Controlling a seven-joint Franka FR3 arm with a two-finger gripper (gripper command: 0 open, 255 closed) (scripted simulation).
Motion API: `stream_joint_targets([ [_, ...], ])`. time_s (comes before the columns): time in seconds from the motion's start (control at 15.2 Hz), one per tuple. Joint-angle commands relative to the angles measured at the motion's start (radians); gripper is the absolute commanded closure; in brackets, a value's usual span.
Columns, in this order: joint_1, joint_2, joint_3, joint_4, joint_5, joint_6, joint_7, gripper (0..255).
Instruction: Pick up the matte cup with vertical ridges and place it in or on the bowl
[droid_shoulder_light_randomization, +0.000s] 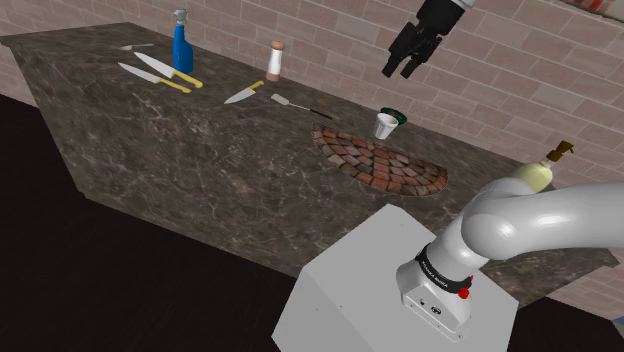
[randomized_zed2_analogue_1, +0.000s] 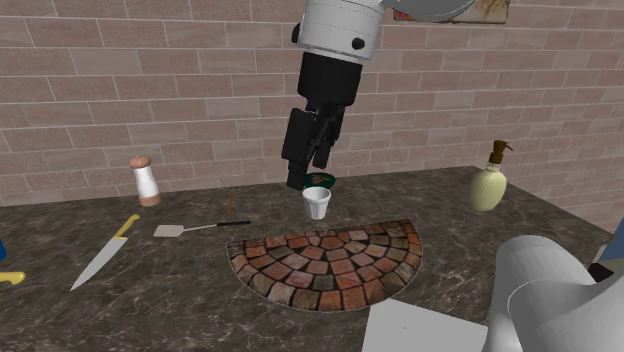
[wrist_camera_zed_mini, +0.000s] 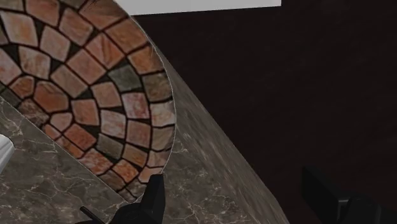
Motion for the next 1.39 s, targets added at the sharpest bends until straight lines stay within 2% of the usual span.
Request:
stream_joint_targets([
  [0.0,0.000,0.000,0.000,0.000,0.000,0.000,0.000,0],
  [0.66,-0.049,0.066,-0.143,-0.162,-0.145,0.222,-0.227,0],
  [1.32,-0.095,0.272,-0.305,-0.194,-0.263,0.485,-0.444,0],
])
